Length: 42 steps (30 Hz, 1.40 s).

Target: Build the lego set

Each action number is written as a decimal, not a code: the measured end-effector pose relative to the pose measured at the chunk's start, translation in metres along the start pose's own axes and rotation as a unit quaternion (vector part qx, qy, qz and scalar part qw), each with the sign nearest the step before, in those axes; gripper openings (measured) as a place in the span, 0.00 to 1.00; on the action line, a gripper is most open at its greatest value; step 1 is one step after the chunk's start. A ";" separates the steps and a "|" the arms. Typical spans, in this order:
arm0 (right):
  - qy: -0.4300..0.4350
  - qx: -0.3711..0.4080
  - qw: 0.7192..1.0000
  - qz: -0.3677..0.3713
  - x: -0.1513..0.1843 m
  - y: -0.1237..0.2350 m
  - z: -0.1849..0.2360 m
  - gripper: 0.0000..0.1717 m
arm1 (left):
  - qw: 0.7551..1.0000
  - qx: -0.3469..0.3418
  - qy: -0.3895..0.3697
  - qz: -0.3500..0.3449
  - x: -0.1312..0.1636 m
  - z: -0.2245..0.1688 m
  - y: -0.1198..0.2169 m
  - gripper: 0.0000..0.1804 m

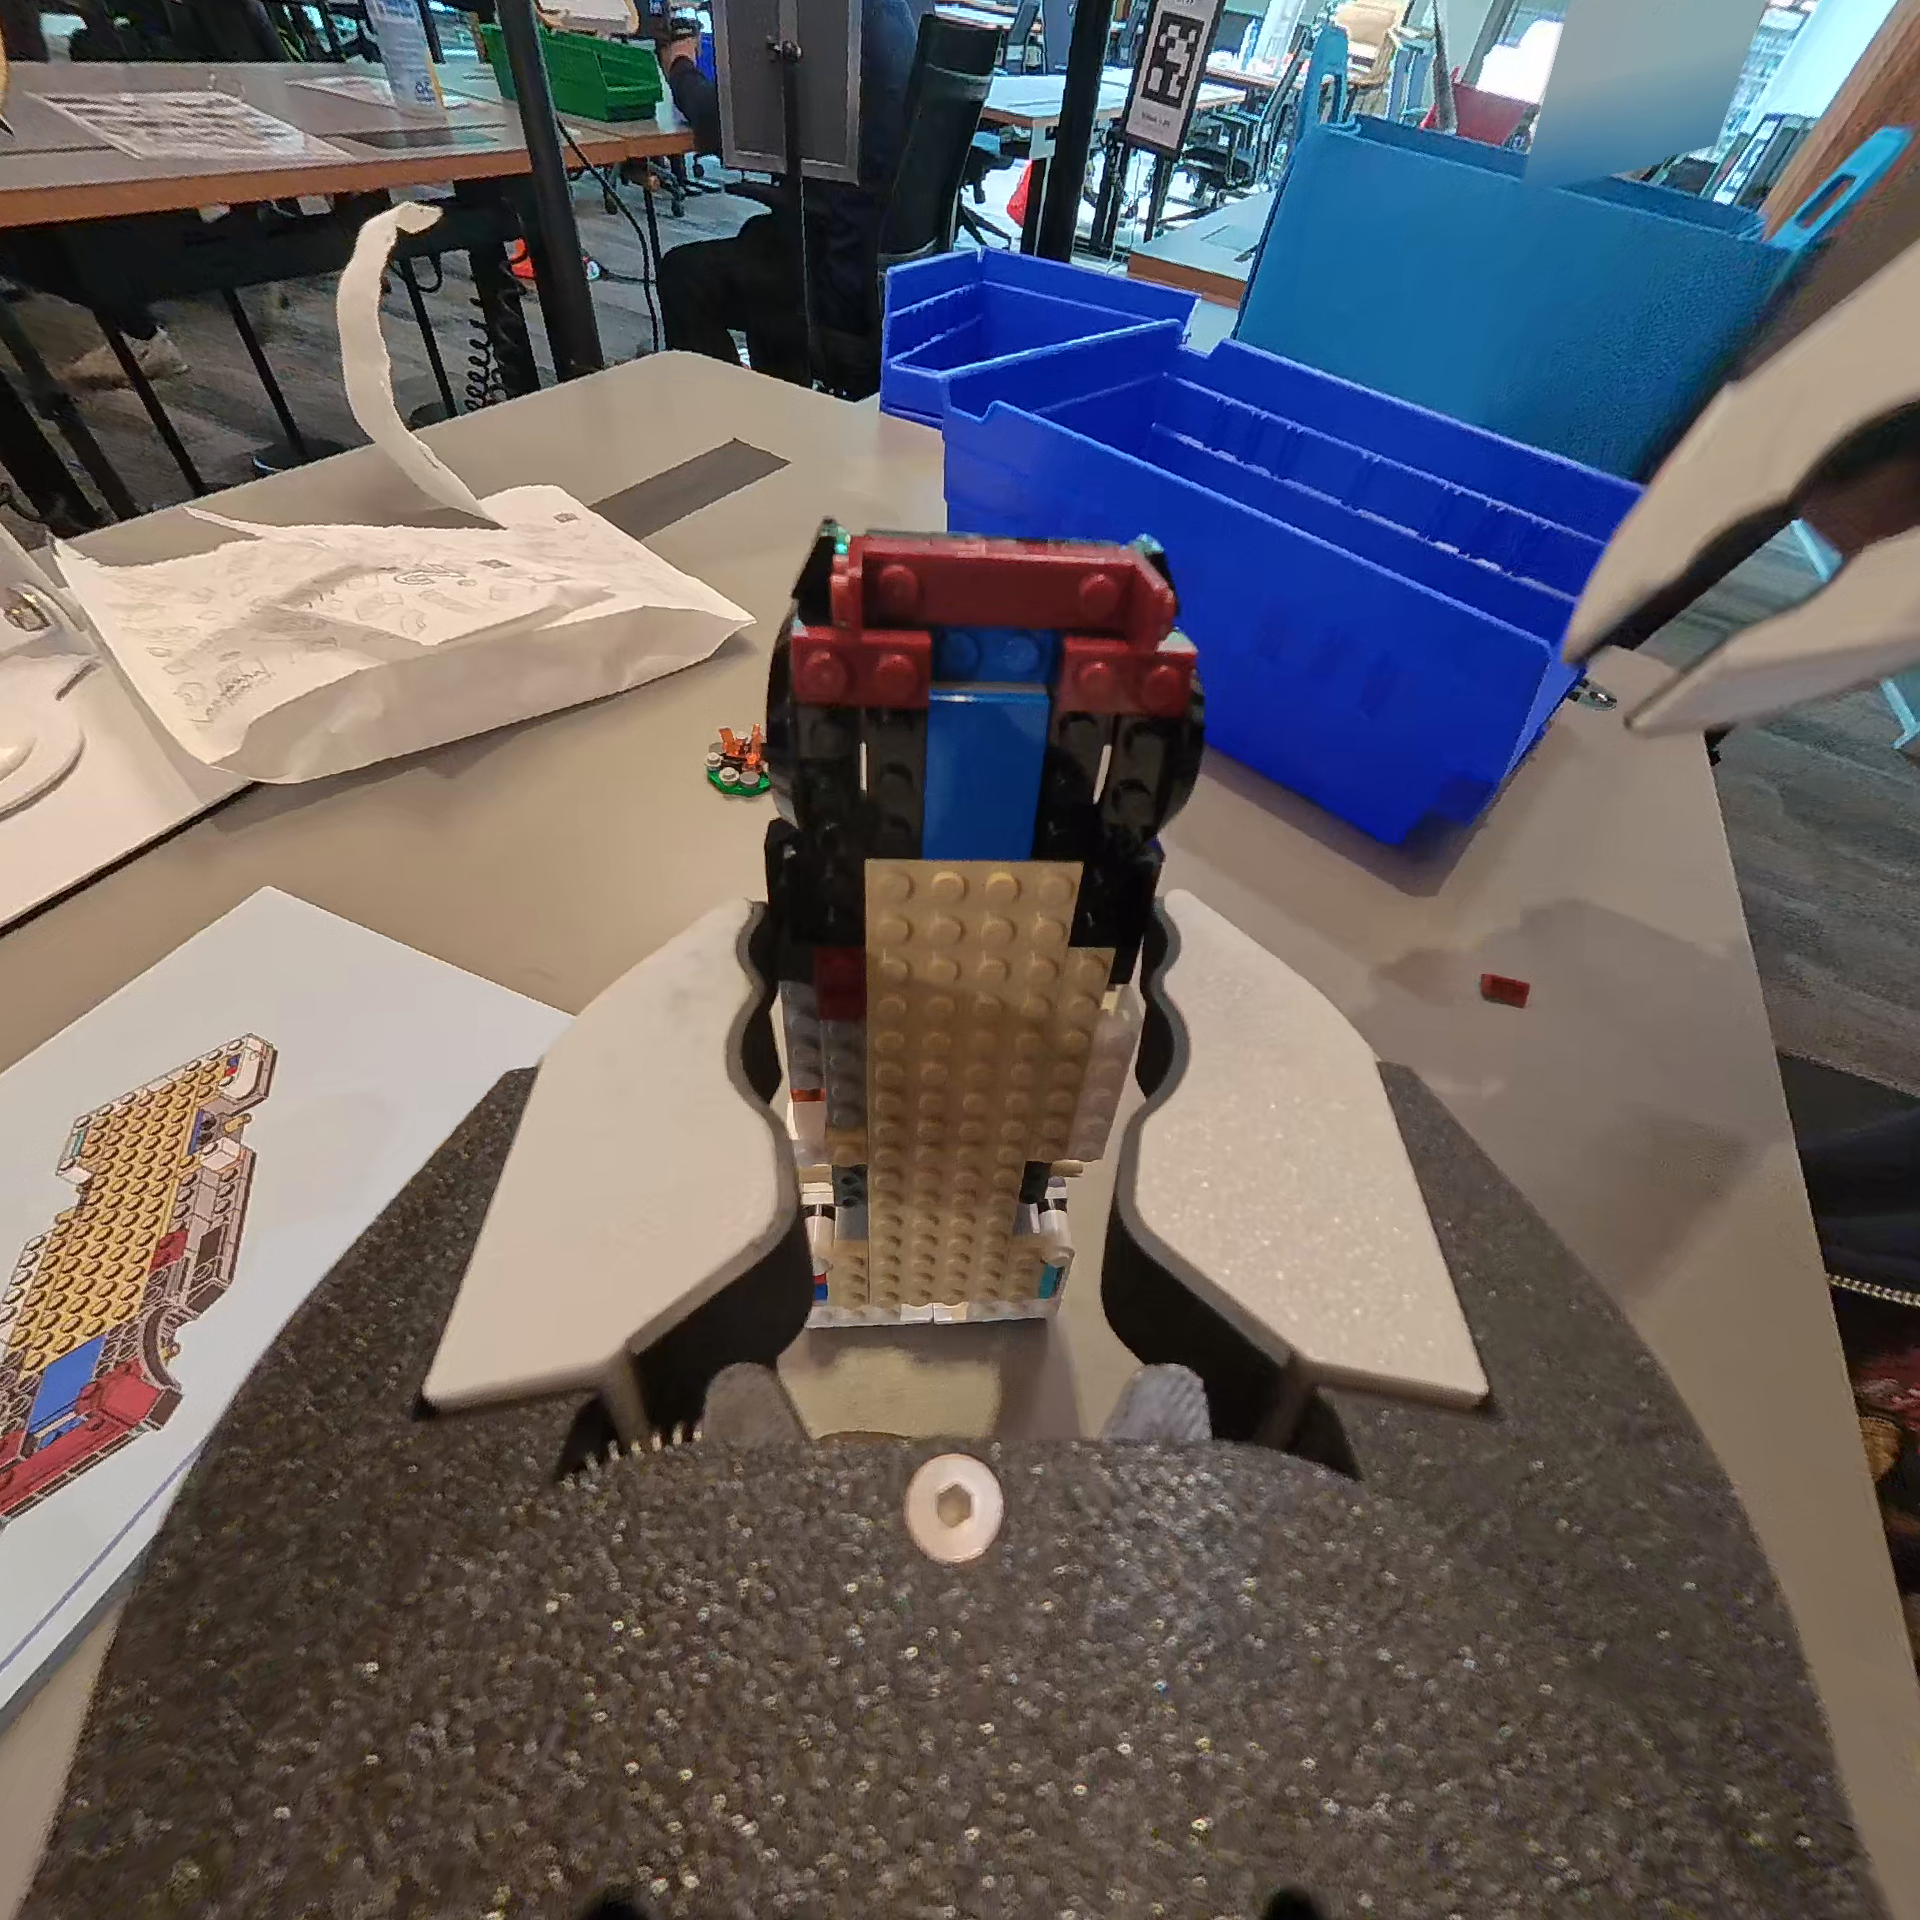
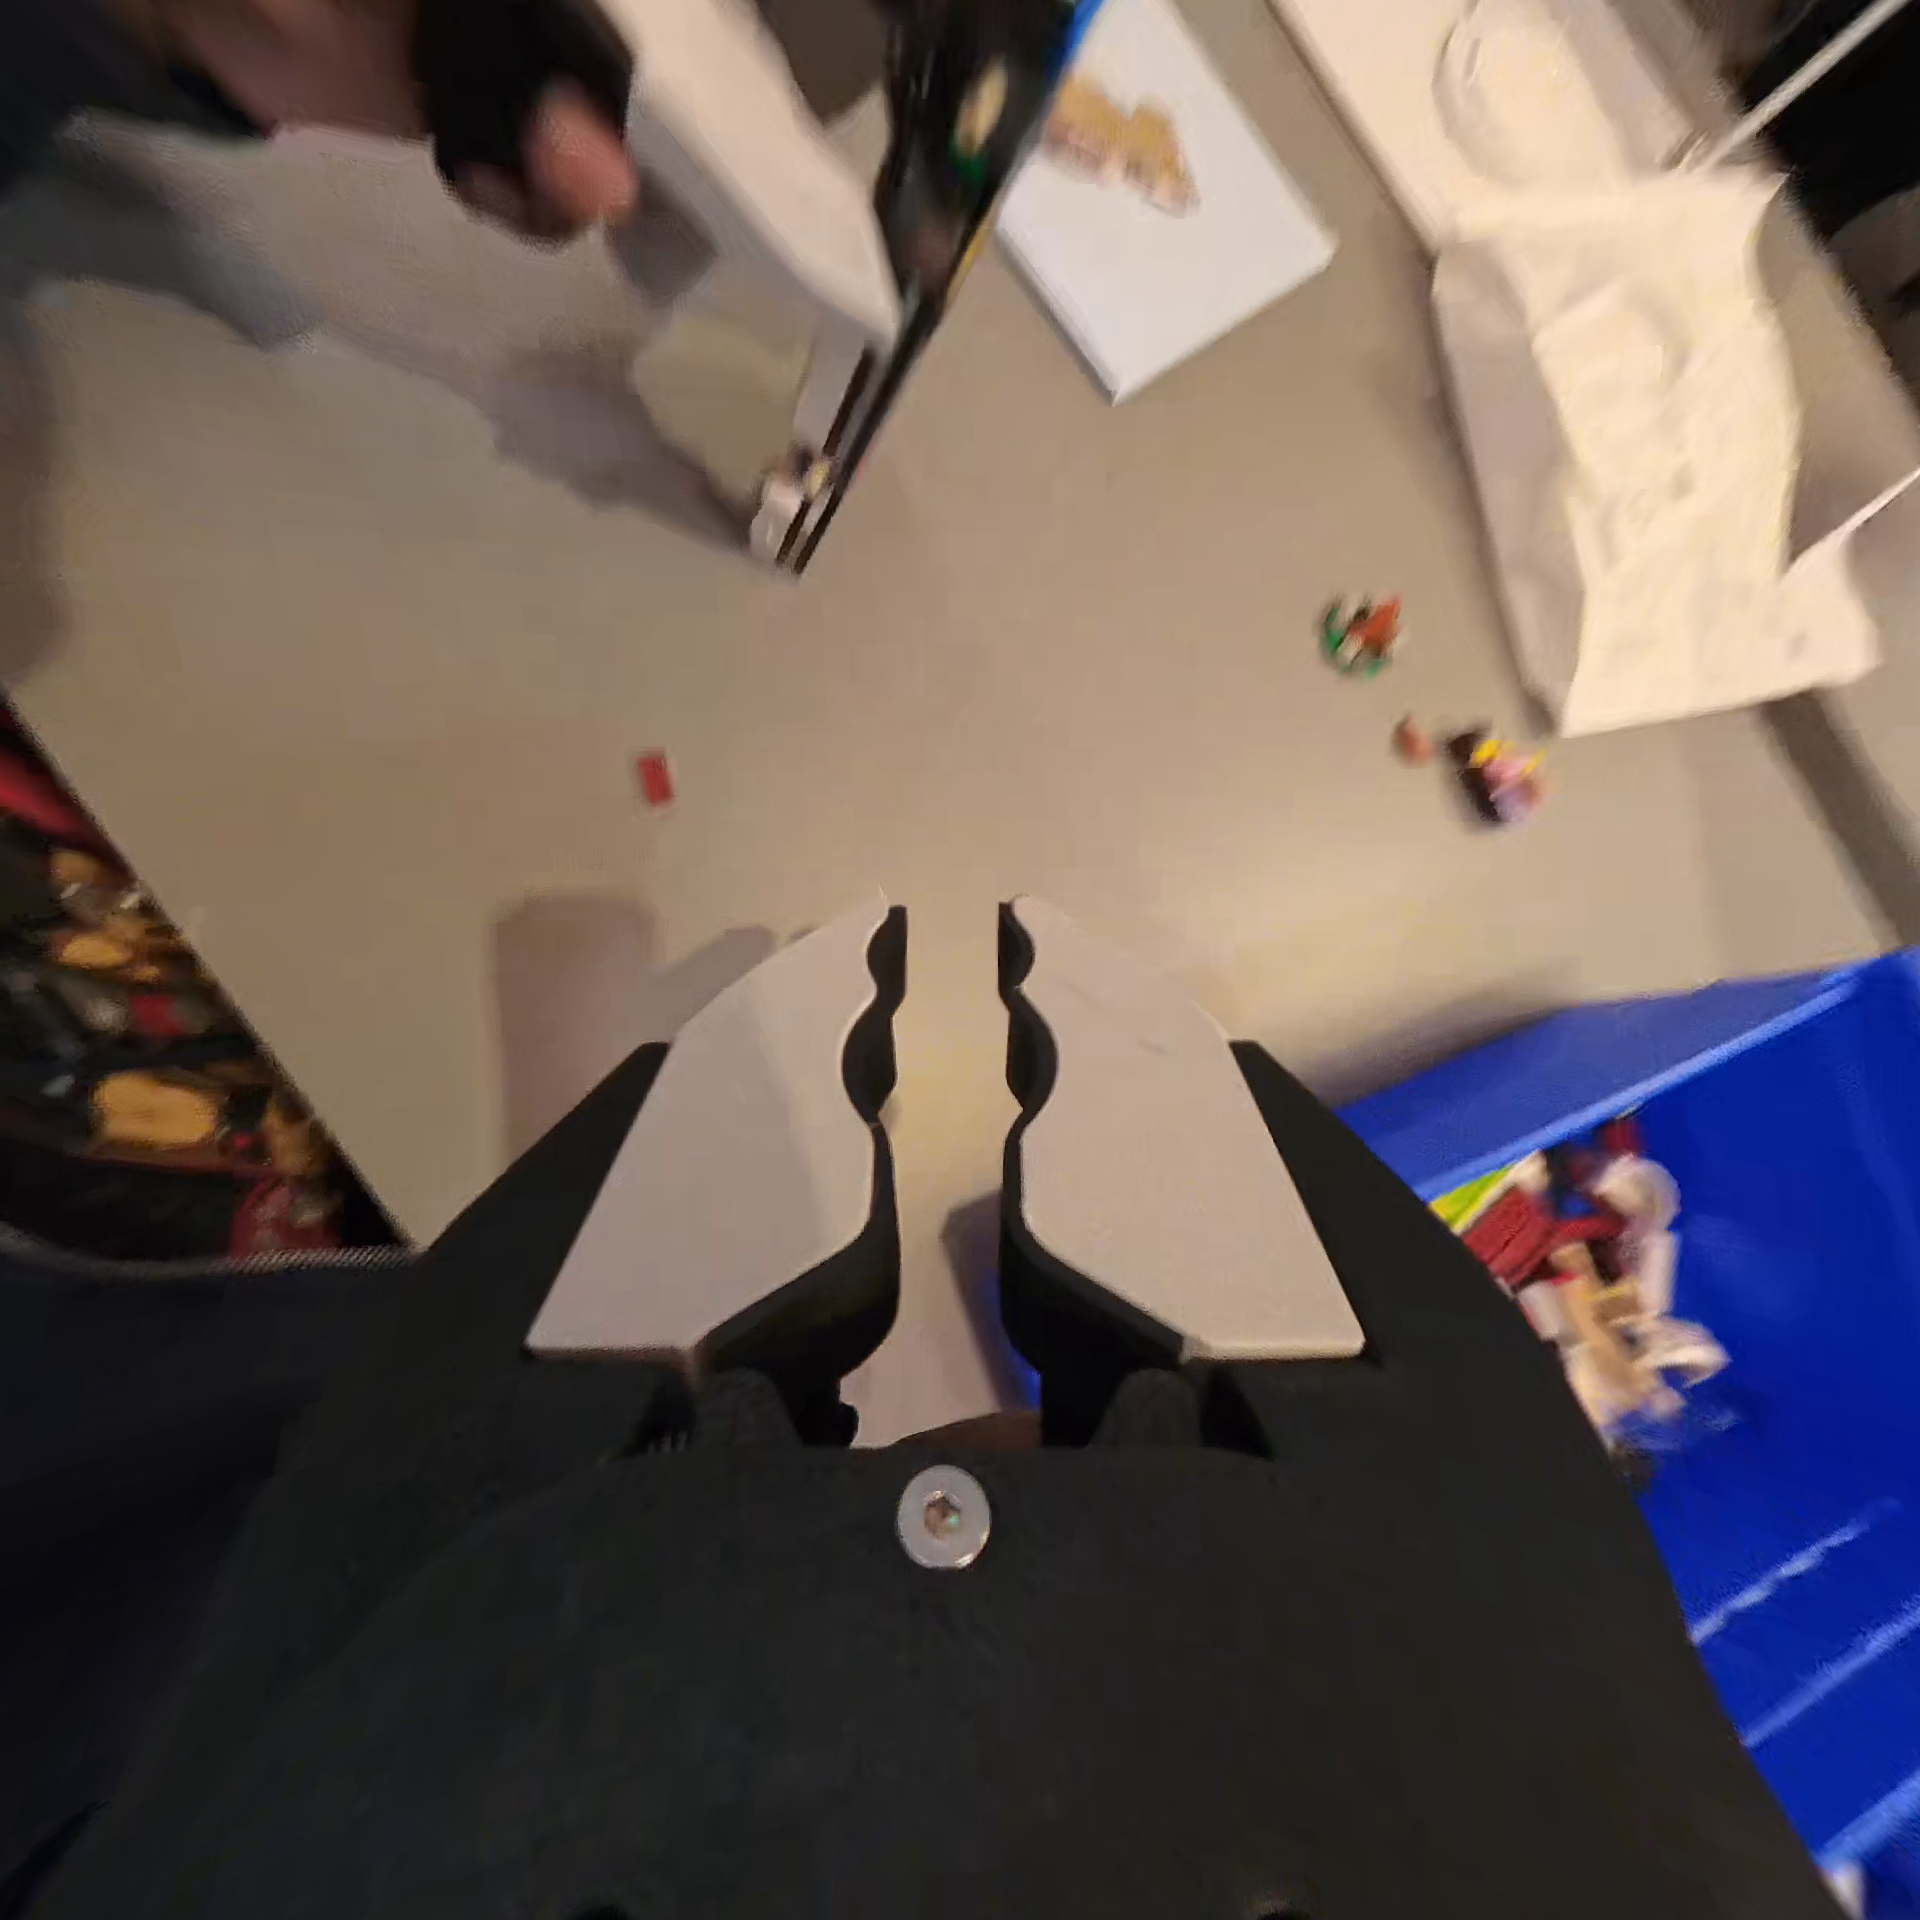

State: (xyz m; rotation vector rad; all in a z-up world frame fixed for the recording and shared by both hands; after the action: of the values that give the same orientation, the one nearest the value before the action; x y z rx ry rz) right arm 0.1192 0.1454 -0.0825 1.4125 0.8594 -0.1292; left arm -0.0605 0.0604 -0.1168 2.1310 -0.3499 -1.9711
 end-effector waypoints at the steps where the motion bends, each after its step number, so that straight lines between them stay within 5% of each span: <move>1: -0.016 -0.014 1.000 0.010 0.019 -0.001 0.005 0.09 | 1.000 0.001 0.001 0.000 0.000 0.000 0.000 0.38; 6: -0.092 -0.065 0.990 0.083 0.104 -0.024 0.025 0.09 | 1.000 0.005 0.000 -0.004 0.000 0.000 -0.001 0.37; 13: -0.142 -0.071 0.981 0.111 0.133 -0.047 0.043 0.10 | 1.000 0.009 -0.004 -0.008 0.001 -0.001 -0.001 0.37; 19: -0.142 -0.098 0.983 0.065 0.112 -0.067 0.061 0.10 | 1.000 0.018 -0.003 -0.011 0.000 -0.005 0.000 0.37; 24: -0.145 -0.033 0.988 0.046 0.107 -0.061 0.044 0.12 | 1.000 0.025 -0.010 -0.014 -0.001 -0.010 0.001 0.37; 31: -0.085 -0.067 0.994 -0.030 0.046 -0.095 0.062 0.12 | 0.999 0.023 -0.020 -0.025 -0.002 -0.011 0.001 0.38; 42: -0.054 -0.100 0.993 0.008 0.015 -0.142 0.064 0.07 | 0.999 0.017 -0.030 -0.029 -0.002 -0.008 0.002 0.37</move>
State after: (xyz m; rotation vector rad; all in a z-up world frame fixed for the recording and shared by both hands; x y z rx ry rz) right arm 0.0792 0.0652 -0.2110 1.2129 0.7507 -0.1029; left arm -0.0528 0.0592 -0.1133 2.1298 -0.3372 -2.0793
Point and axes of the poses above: each gripper's, where its closed fingertips meet, y back along the fingers, x out of its underside, z = x × y across the jaws, the point moved 4 cm from there along y, back along the fingers, and after that the axes turned 8 degrees about -x, right-handed, at the moved point
